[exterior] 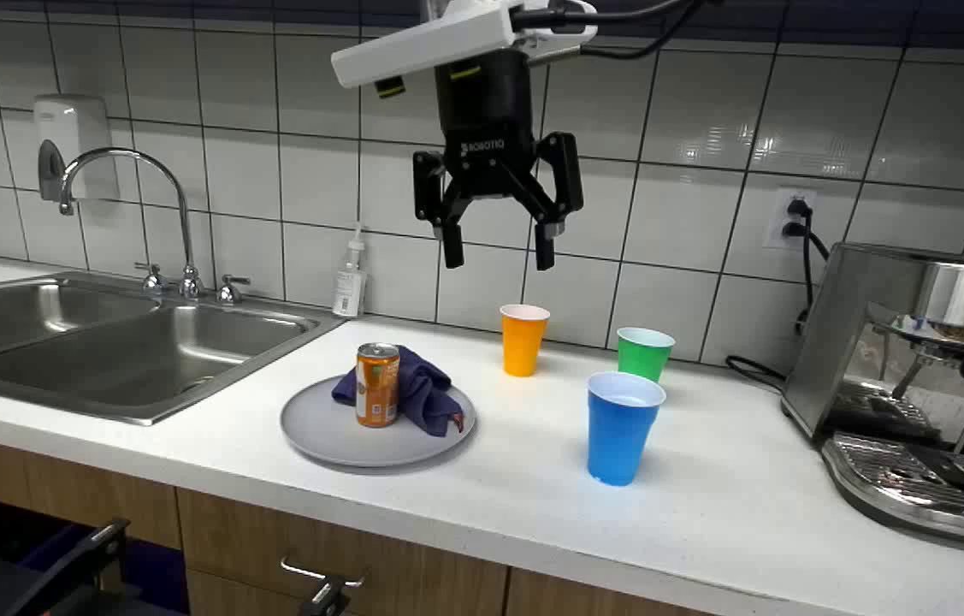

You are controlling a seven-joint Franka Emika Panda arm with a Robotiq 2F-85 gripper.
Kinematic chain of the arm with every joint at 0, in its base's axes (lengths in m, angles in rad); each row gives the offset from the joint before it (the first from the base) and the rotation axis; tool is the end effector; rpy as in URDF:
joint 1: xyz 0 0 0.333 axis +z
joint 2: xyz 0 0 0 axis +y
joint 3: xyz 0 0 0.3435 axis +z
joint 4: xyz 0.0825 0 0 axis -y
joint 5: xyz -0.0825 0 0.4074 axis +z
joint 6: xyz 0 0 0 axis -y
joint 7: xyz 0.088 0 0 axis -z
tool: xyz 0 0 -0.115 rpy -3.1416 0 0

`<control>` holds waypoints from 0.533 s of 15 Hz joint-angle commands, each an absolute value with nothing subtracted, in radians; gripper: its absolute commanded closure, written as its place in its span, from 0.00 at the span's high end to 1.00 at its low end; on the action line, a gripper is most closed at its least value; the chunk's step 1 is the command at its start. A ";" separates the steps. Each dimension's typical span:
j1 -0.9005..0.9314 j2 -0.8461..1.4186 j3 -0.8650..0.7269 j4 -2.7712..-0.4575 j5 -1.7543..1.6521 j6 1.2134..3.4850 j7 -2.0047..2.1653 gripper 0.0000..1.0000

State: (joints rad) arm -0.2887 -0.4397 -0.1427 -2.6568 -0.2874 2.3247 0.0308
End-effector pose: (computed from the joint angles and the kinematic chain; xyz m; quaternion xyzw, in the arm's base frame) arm 0.3650 -0.1735 0.3932 0.9866 -0.1320 0.0378 0.0883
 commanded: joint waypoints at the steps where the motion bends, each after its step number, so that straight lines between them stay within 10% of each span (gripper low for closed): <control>1: -0.285 -0.440 -0.146 -2.655 -0.289 2.322 0.032 1.00; 8: -0.263 -0.384 -0.136 -2.655 -0.281 2.364 0.047 1.00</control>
